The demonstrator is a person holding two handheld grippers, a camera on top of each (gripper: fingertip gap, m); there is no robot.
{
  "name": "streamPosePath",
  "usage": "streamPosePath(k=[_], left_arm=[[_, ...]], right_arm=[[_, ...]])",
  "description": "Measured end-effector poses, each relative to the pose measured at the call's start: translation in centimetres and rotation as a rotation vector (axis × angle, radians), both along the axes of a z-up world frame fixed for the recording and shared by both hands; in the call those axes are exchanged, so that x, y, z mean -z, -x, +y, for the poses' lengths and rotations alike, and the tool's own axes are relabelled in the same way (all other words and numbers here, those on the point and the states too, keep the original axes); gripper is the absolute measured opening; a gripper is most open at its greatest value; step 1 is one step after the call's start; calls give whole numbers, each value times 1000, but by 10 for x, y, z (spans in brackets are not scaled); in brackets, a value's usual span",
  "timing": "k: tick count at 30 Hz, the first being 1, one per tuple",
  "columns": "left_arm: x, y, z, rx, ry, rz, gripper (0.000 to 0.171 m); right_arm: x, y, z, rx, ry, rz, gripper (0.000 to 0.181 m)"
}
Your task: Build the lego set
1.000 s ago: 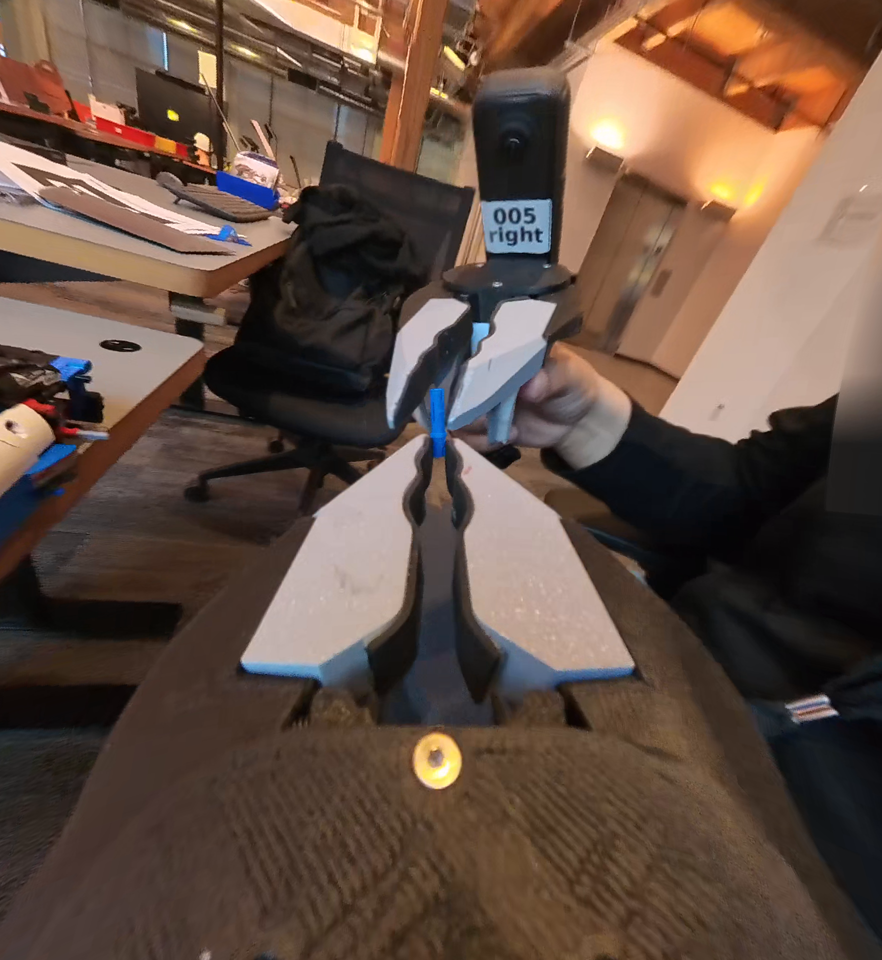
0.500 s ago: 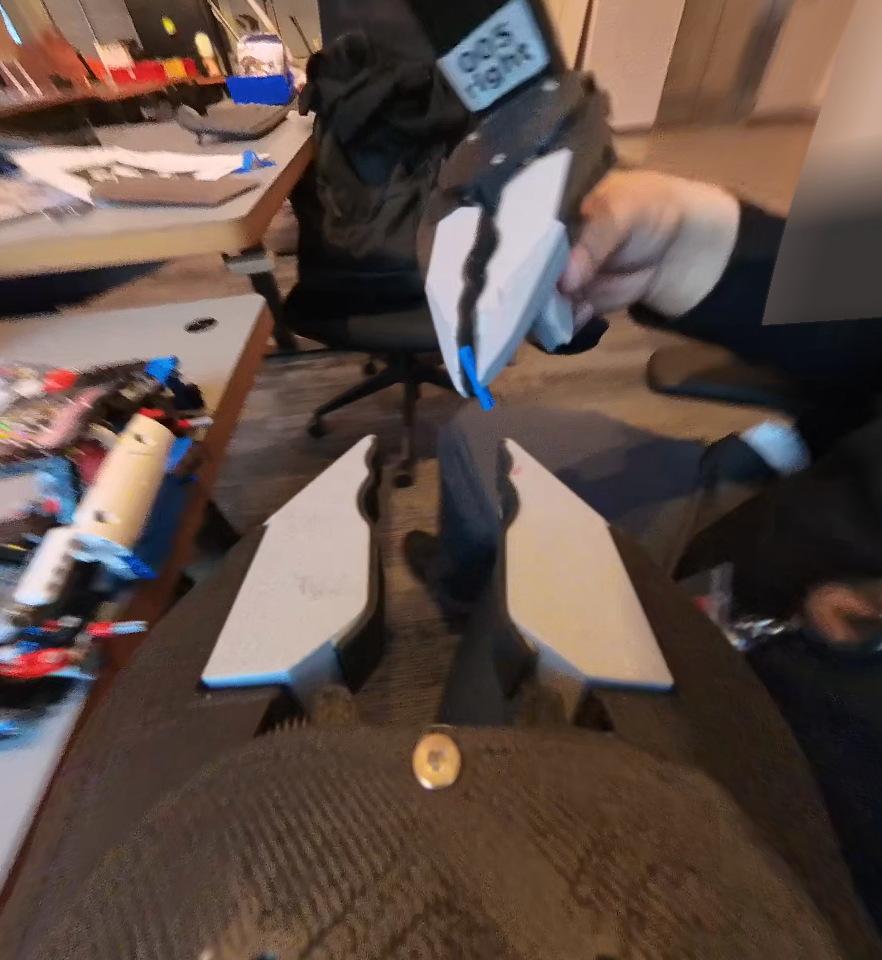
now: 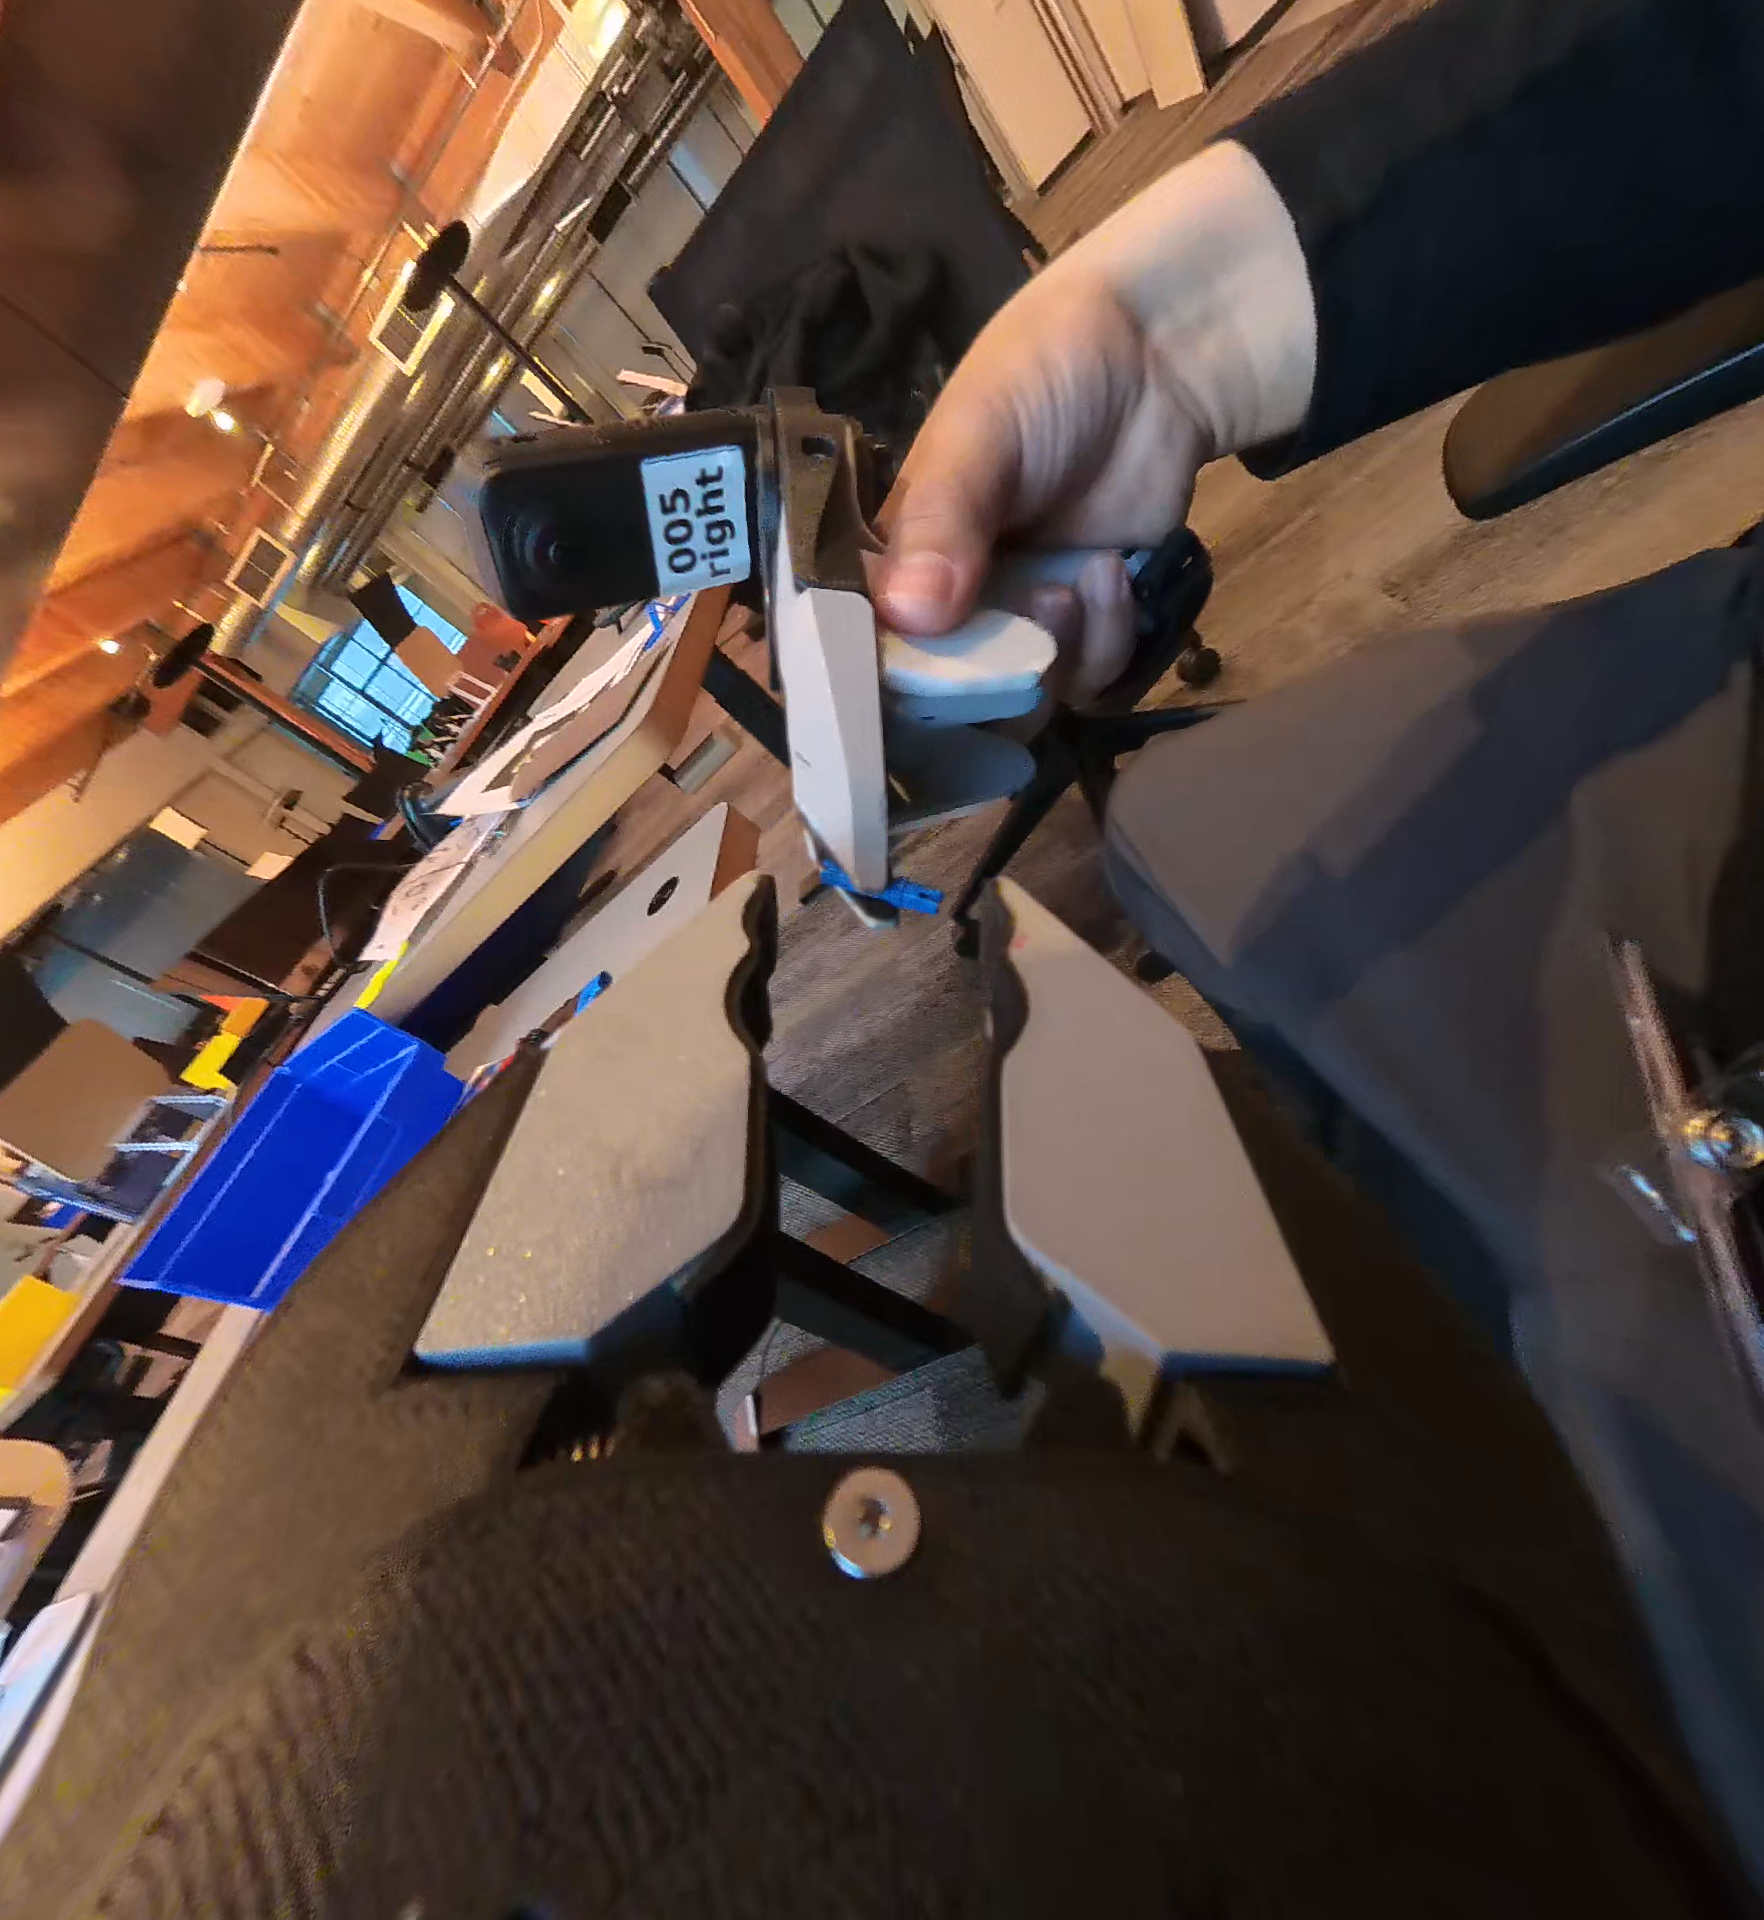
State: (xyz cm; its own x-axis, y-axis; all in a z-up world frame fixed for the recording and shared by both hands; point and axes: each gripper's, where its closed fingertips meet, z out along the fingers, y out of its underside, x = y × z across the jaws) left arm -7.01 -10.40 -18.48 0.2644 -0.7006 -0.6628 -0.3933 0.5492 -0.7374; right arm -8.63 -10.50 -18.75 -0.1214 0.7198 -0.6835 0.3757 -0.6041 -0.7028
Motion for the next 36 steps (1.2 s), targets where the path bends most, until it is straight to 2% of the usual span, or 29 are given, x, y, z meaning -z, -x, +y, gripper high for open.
streamPosePath(k=[6, 11, 15, 22, 30, 36], left_arm=[[6, -4, -4, 18, 37, 20, 36], [8, -5, -6, 25, 45, 26, 23], [10, -6, -6, 32, 72, 25, 24], [12, -5, -6, 36, 34, 51, 23], [3, 0, 21, -196, -45, 30, 22], [0, 5, 31, -290, -53, 19, 22]], right_arm=[[-2, 2, -10, -56, 35, 17, 2], [0, 2, -14, -88, 75, 38, 2], [1, 2, -15, -97, 101, 45, 2], [4, 2, -15, -102, 111, 36, 2], [-4, 5, 9, 40, 119, 84, 4], [-3, 10, 13, 81, 65, 86, 4]])
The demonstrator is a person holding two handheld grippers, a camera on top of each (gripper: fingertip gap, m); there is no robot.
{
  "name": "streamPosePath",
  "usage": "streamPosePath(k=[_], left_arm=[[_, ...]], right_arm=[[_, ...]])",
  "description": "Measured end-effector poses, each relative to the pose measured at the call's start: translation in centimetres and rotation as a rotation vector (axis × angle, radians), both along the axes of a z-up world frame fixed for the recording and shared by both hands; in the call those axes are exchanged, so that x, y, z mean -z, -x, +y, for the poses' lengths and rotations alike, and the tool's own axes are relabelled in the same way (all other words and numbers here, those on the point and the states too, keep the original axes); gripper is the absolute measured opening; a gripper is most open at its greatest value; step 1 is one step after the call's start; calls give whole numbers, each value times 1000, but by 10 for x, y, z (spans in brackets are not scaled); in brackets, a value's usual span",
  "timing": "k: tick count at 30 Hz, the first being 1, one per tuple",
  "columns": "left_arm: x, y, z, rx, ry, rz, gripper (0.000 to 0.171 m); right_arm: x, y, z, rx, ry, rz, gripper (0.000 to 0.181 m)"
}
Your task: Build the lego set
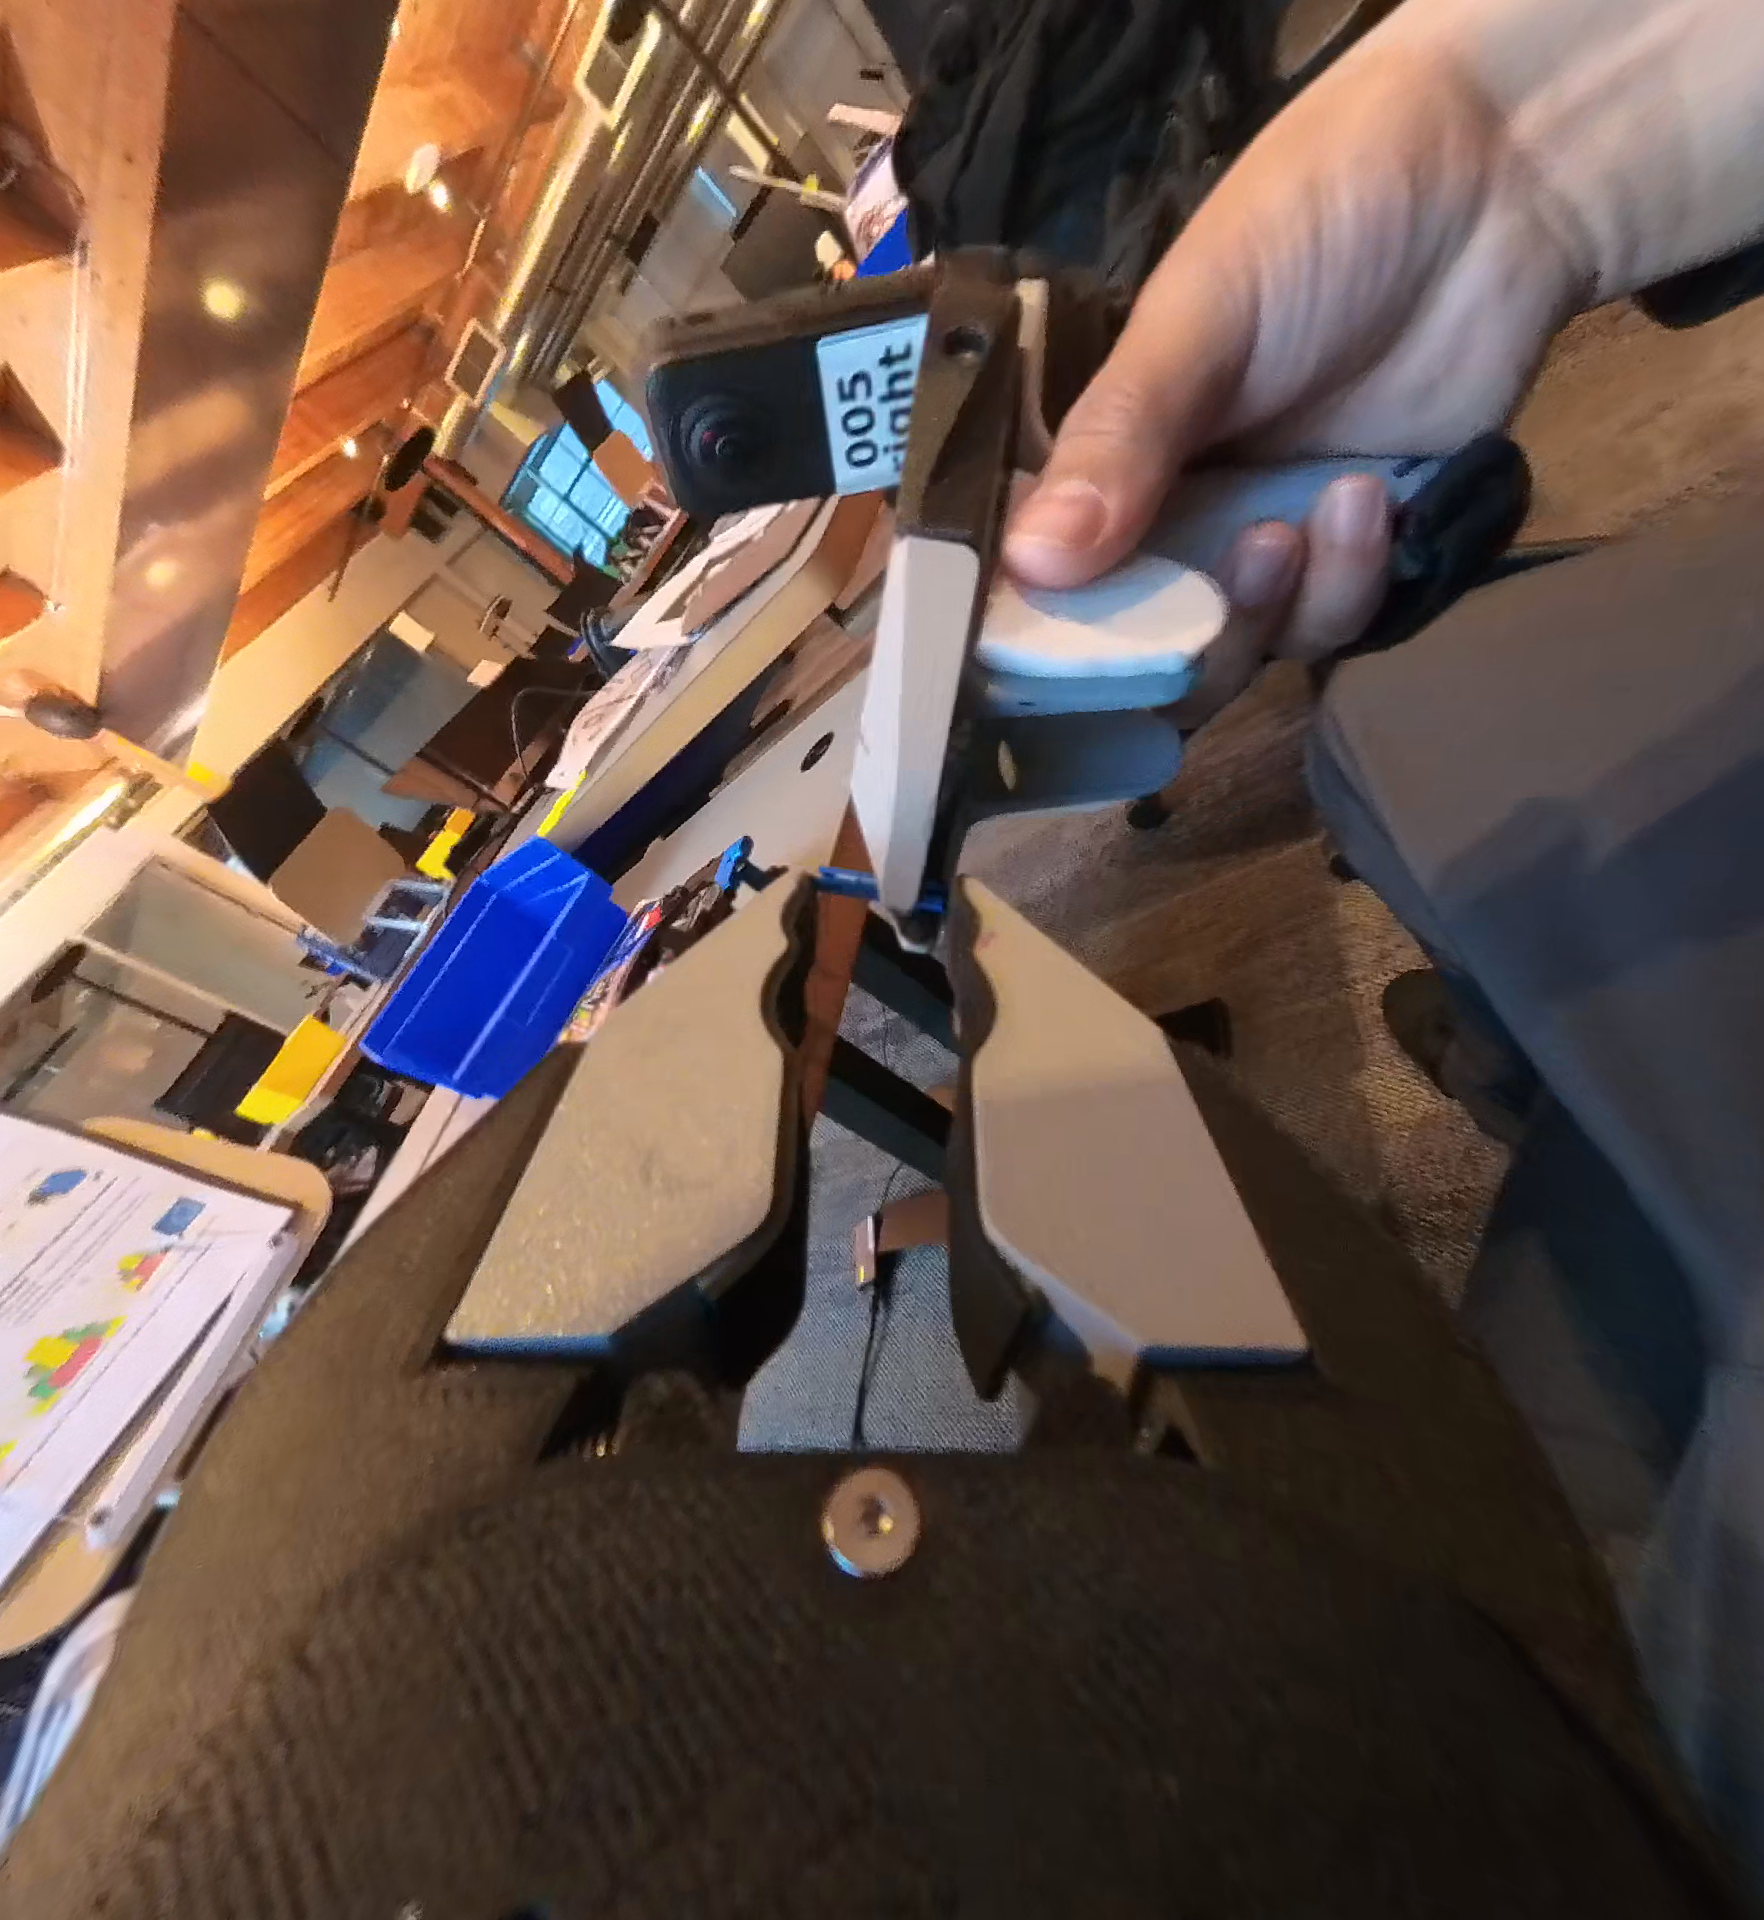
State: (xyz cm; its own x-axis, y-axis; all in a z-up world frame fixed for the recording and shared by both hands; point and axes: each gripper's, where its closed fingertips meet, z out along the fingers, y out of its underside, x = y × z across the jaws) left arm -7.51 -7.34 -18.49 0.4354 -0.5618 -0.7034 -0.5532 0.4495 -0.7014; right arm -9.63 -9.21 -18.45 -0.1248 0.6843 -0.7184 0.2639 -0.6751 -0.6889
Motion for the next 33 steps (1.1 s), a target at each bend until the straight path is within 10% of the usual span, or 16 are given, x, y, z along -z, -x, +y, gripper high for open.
streamPosePath(k=[17, 33], left_arm=[[66, 5, -15, 257, 472, 125, 30], [85, -1, -40, 343, 13, 467, 16]], right_arm=[[75, -28, 1, -63, -469, -600, 4], [88, -19, -36, -251, -337, -570, 4]])
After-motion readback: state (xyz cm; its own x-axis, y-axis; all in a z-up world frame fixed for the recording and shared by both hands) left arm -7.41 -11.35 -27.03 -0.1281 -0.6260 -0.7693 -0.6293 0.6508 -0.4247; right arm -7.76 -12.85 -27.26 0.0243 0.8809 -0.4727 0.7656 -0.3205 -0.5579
